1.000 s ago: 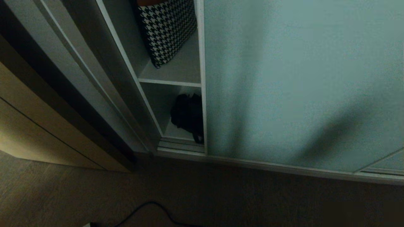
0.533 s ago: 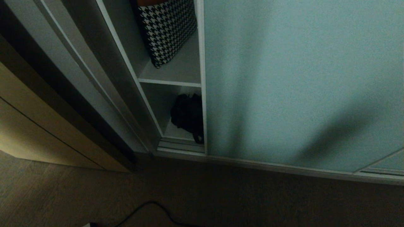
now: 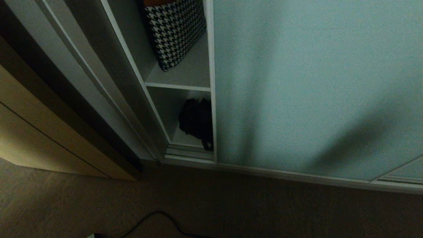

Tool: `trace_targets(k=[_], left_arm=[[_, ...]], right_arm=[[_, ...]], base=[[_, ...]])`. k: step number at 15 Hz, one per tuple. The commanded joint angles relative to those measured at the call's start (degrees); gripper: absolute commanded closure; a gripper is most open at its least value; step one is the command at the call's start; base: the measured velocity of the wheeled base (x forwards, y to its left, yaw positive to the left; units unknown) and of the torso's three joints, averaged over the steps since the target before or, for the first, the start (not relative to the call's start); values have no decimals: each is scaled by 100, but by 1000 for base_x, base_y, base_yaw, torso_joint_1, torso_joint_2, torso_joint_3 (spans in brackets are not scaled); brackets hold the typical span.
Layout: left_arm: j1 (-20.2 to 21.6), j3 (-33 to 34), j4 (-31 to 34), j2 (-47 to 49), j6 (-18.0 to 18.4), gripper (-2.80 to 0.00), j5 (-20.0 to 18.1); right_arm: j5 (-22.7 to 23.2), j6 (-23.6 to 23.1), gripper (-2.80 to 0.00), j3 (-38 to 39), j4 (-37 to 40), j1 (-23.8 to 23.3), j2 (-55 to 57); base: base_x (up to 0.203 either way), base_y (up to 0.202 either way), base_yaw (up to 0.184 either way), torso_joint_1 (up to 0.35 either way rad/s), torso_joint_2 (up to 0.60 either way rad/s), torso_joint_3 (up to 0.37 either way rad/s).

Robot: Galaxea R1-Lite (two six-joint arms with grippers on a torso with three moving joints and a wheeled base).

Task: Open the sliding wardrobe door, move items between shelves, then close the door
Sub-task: Close the door

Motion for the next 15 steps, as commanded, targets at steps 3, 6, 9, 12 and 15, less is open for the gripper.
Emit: trace_targets(k=[3, 6, 9, 12, 15], left_arm=[[2, 2, -5, 9, -2, 0, 0], [2, 2, -5, 9, -2, 0, 0], [2, 2, -5, 9, -2, 0, 0], [2, 2, -5, 9, -2, 0, 0], [2, 2, -5, 9, -2, 0, 0]], right_arm=[[-139, 307, 0, 0, -17, -2, -2], [-139, 298, 0, 0, -17, -2, -2], [171, -273, 0, 0, -9, -2, 1], [371, -1325, 0, 1, -9, -2, -2], [1094, -4461, 0, 0, 65, -2, -2]], base=[[0, 0, 0, 0, 0, 0], [0, 0, 0, 0, 0, 0], [0, 0, 0, 0, 0, 0], [0, 0, 0, 0, 0, 0], [0, 0, 0, 0, 0, 0]])
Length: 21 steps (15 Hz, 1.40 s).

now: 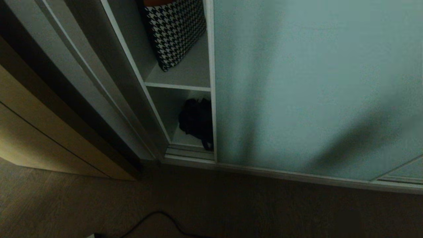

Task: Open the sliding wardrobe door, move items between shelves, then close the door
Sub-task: Close the door

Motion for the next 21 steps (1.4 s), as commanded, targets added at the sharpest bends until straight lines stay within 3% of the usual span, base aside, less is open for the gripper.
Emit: trace_targets(k=[1, 3, 5, 7, 9, 17, 21], left_arm=[[2, 0, 0, 9, 3, 0, -2], [2, 0, 0, 9, 3, 0, -2], [2, 0, 0, 9, 3, 0, -2], [2, 0, 0, 9, 3, 0, -2], [2, 0, 0, 9, 11, 0, -2], [2, -6, 9, 9, 57, 0, 4], [2, -69, -46, 6, 381, 0, 23]], right_arm=[[334, -2312, 0, 0, 44, -2, -4], [967, -4330, 0, 0, 238, -2, -4], [1888, -6085, 0, 0, 450, -2, -4], [2534, -7525, 0, -18, 840, -2, -4], [2658, -8499, 0, -16, 1316, -2, -3], [2656, -8274, 0, 0, 1318, -2, -4], [2656, -8274, 0, 0, 1318, -2, 5]], base=[[0, 0, 0, 0, 0, 0], [0, 0, 0, 0, 0, 0], [0, 0, 0, 0, 0, 0], [0, 0, 0, 0, 0, 0], [0, 0, 0, 0, 0, 0], [0, 0, 0, 0, 0, 0], [0, 0, 0, 0, 0, 0]])
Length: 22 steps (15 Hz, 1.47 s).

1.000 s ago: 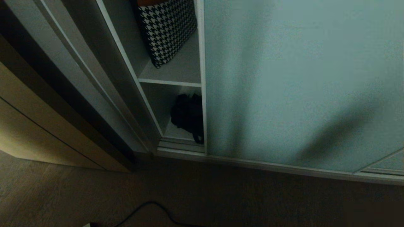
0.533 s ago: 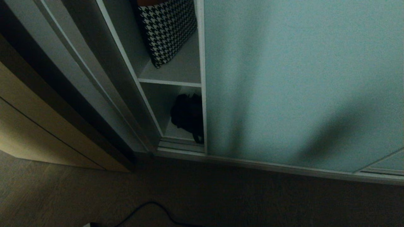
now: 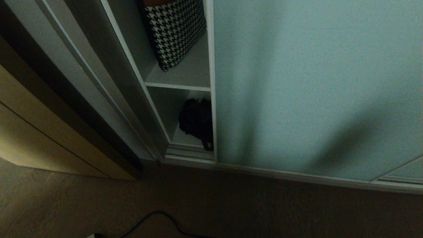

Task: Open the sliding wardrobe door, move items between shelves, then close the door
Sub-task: Close the door

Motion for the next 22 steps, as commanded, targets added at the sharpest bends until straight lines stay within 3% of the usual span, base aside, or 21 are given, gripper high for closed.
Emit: trace_targets(k=[1, 5, 9, 12, 15, 17, 20, 22], left_arm=[[2, -335, -58, 18, 13, 0, -1], [1, -2711, 318, 628, 9, 0, -249], [-6, -5139, 642, 3067, -340, 0, -956], [-15, -7103, 774, 4947, -897, 0, -2054], [-179, -8838, 1174, 6172, -1204, 0, -3781], [-493, -9512, 1654, 6804, -1353, 0, -4712], [-1348, -9942, 1794, 7514, -1781, 0, -4973], [-1821, -10021, 1801, 7773, -1858, 0, -4977]], right_arm=[[5, -4, 0, 0, 4, 0, -1], [5, -4, 0, 0, 4, 0, -1], [5, -4, 0, 0, 4, -7, -1], [5, -4, 0, 0, 4, 0, -1], [5, -4, 0, 0, 4, 0, -1], [5, -4, 0, 0, 4, 0, -1], [5, -4, 0, 0, 4, 0, -1], [5, -4, 0, 0, 4, 0, -1]], base=[[0, 0, 0, 0, 0, 0], [0, 0, 0, 0, 0, 0], [0, 0, 0, 0, 0, 0], [0, 0, 0, 0, 0, 0], [0, 0, 0, 0, 0, 0], [0, 0, 0, 0, 0, 0], [0, 0, 0, 0, 0, 0], [0, 0, 0, 0, 0, 0]])
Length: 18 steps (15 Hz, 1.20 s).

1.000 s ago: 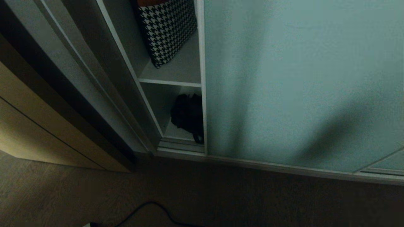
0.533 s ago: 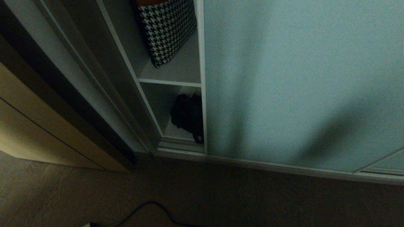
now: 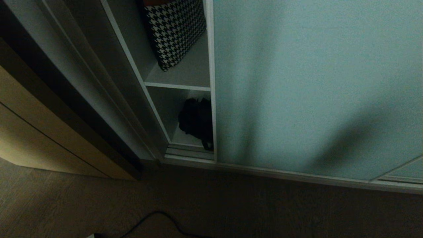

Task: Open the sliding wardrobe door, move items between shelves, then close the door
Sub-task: Close the door

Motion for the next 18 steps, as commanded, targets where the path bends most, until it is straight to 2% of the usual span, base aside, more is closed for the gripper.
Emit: trace_targets(k=[1, 3, 6, 8, 9, 11, 13, 15, 18], left_arm=[[-441, -105, 11, 455, -29, 0, -33], [-658, -167, 12, 613, -58, 0, 10], [-705, -275, 5, 859, -66, 0, 287], [-907, -399, 1, 1023, -140, 0, 740], [-1035, -509, -48, 1155, -210, 0, 1124], [-1400, -674, -542, 1488, -450, 0, 1874], [-1638, -744, -910, 1725, -669, 0, 2098], [-1702, -832, -943, 1902, -682, 0, 2221], [-1835, -837, -970, 2070, -657, 0, 2737]], right_arm=[[5, -4, 0, 0, 0, 0, -1], [5, -4, 0, 0, 0, 0, -1], [5, -4, 0, 0, 0, 0, -1], [5, -4, 0, 0, 0, 0, -1], [5, -4, 0, 0, 0, 0, -1], [5, -4, 0, 0, 0, 0, -1], [5, -4, 0, 0, 0, 0, -1], [5, -4, 0, 0, 0, 0, -1], [5, -4, 0, 0, 0, 0, -1]], base=[[0, 0, 0, 0, 0, 0], [0, 0, 0, 0, 0, 0], [0, 0, 0, 0, 0, 0], [0, 0, 0, 0, 0, 0], [0, 0, 0, 0, 0, 0], [0, 0, 0, 0, 0, 0], [0, 0, 0, 0, 0, 0], [0, 0, 0, 0, 0, 0], [0, 0, 0, 0, 0, 0]])
